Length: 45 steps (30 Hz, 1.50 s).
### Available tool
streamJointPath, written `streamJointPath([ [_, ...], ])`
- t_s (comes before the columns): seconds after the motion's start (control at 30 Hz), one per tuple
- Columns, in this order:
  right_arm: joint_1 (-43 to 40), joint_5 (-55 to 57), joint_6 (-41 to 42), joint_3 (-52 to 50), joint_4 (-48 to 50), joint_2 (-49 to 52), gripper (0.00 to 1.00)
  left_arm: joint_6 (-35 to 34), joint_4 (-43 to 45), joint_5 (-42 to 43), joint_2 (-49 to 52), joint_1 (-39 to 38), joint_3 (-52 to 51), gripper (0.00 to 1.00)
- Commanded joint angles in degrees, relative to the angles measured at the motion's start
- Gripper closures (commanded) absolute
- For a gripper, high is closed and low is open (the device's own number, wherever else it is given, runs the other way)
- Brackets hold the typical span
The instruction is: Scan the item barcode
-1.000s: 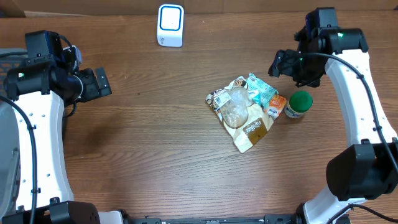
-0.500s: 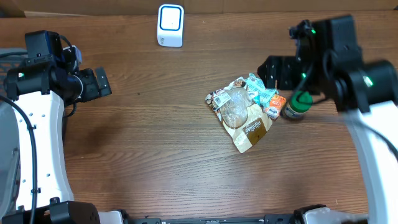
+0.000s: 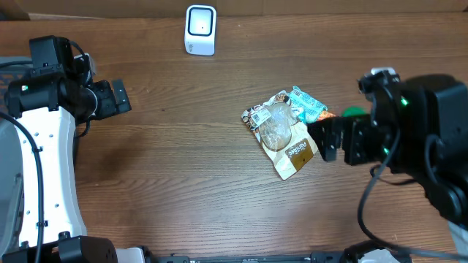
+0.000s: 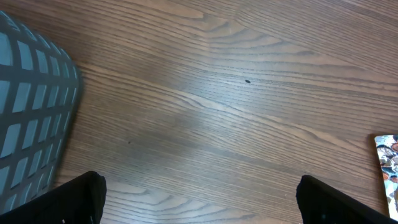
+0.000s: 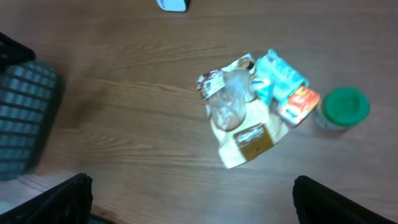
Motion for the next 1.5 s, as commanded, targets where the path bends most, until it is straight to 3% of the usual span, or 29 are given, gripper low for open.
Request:
streamJointPath([
  [0.0, 0.33, -2.49, 6.16, 1.03, -0.07, -0.48, 0.0, 0.68, 0.07, 0.17, -0.35, -0.37, 0.33, 0.0],
  [0.53, 0.52, 1.36, 5.49, 0.63, 0.2, 1.86, 0.0, 0.68, 0.07, 0.15, -0.35, -0.39, 0.33, 0.0],
  [0.77, 0.52, 7.87, 4.96, -6.01, 9.38, -1.31, 0.0, 0.68, 0.07, 0.15, -0.35, -0.39, 0.33, 0.0],
  [0.9, -1.66, 5.49, 0.52, -15.61, 20.35, -6.56, 0.0, 0.68, 0.07, 0.17, -0.35, -0.39, 0.33, 0.0],
  [1.07, -8.5, -5.6, -9.97, -35.28, 38.71, -17.38, 0.0, 0.68, 0.07, 0.15, -0.35, -0.39, 0.33, 0.0],
  [1.47, -11.54, -7.04, -10.91, -76.63, 71.08, -44.26, 0.0, 0.68, 0.07, 0.17, -0.35, -0.39, 0.33, 0.0],
])
